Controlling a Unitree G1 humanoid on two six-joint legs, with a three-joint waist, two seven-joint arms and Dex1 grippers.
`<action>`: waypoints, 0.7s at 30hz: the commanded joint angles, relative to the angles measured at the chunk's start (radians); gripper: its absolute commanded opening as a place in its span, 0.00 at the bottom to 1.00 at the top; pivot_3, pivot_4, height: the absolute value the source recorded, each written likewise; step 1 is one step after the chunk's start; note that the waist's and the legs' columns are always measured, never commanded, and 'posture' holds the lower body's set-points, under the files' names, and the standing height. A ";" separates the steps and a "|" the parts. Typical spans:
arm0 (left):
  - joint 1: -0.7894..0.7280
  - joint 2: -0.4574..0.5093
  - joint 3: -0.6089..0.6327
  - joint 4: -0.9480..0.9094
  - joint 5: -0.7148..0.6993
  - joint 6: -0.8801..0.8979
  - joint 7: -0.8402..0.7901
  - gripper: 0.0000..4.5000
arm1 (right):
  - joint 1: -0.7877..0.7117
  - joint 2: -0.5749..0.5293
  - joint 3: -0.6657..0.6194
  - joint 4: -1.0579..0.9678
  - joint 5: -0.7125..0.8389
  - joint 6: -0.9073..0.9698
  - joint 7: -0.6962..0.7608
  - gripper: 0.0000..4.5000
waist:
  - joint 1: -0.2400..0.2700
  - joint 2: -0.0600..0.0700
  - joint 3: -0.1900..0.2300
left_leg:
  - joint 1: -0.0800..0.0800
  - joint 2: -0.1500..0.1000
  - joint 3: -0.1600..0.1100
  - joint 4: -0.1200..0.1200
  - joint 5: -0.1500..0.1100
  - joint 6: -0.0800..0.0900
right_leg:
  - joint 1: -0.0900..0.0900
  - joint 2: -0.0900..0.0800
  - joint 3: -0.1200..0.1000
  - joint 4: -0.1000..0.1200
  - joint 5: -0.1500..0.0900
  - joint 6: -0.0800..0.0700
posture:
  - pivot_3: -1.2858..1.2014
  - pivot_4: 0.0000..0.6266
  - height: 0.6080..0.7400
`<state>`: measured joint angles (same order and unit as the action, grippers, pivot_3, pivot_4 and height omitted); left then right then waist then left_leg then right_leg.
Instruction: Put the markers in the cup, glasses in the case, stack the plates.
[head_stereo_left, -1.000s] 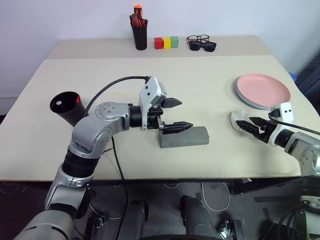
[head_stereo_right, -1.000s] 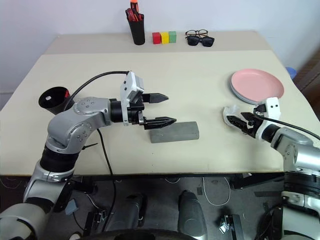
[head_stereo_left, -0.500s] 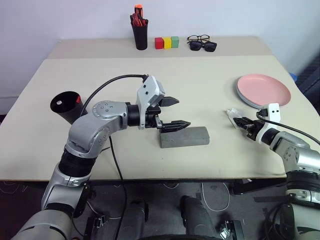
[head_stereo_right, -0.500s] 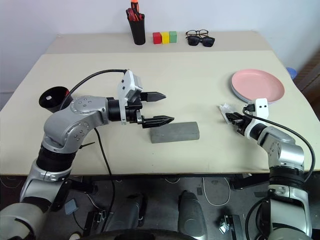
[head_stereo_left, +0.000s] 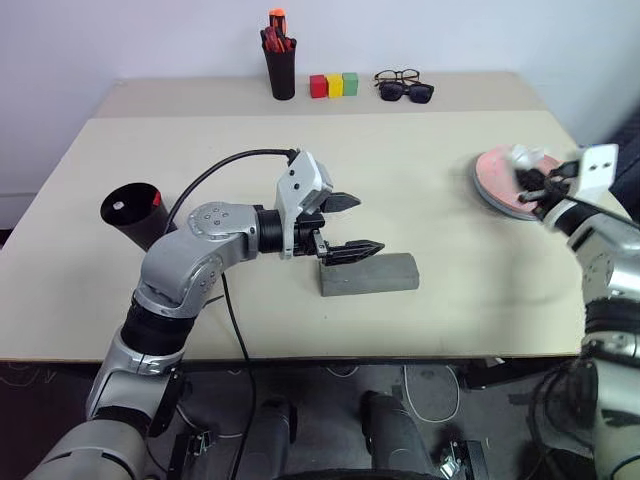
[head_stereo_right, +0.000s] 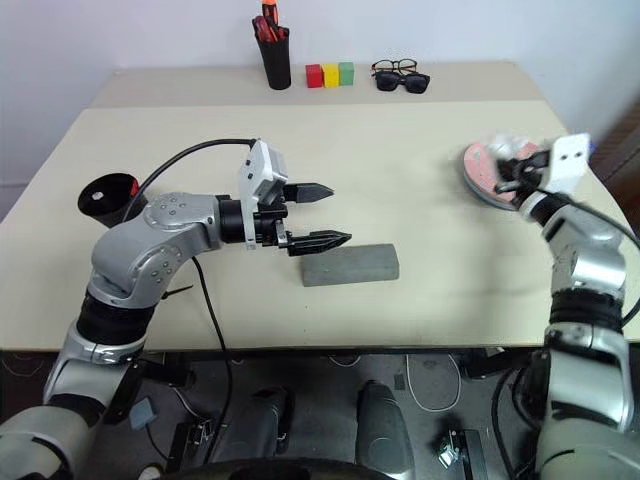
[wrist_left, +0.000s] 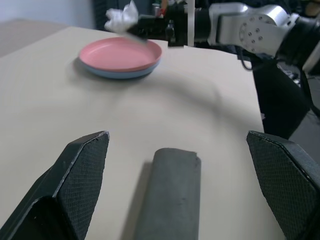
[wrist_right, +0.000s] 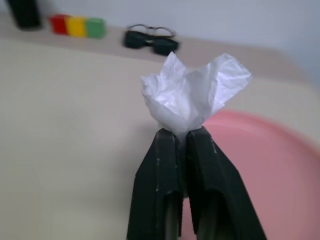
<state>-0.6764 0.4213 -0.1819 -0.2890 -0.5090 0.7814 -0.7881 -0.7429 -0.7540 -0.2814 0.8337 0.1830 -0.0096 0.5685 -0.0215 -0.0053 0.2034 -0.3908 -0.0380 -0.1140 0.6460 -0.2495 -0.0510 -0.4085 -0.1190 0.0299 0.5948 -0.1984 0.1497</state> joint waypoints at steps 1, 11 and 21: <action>0.000 -0.019 0.019 -0.017 0.032 -0.038 0.055 1.00 | -0.093 -0.037 0.067 0.225 -0.129 -0.172 -0.095 0.01 | -0.001 0.000 0.000 | 0.000 0.000 0.000 0.000 0.000 0.000 | 0.000 0.000 0.000 0.000 0.000 0.000 | 0.52 0.24 1.00; 0.053 -0.018 0.064 -0.076 0.037 -0.005 0.152 1.00 | -0.241 -0.033 0.113 0.465 -0.230 -0.271 -0.252 0.44 | -0.026 0.000 0.000 | 0.000 0.000 0.000 0.000 0.000 0.000 | 0.000 0.000 0.001 0.000 0.000 0.000 | 0.52 0.24 1.00; 0.225 -0.076 0.129 -0.095 0.136 -0.330 0.239 1.00 | -0.152 -0.082 0.017 0.323 -0.100 -0.412 -0.041 0.66 | -0.020 0.000 0.000 | 0.000 0.000 0.000 -0.001 0.000 0.000 | 0.000 0.000 0.001 -0.001 0.000 0.000 | 0.52 0.24 1.00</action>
<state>-0.4633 0.3399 -0.1092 -0.3468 -0.3748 0.5052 -0.5543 -0.9152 -0.7952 -0.2199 1.2343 0.0244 -0.3796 0.4497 -0.0414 -0.0055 0.2035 -0.3909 -0.0382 -0.1139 0.6452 -0.2494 -0.0512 -0.4085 -0.1191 0.0308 0.5940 -0.1983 0.1496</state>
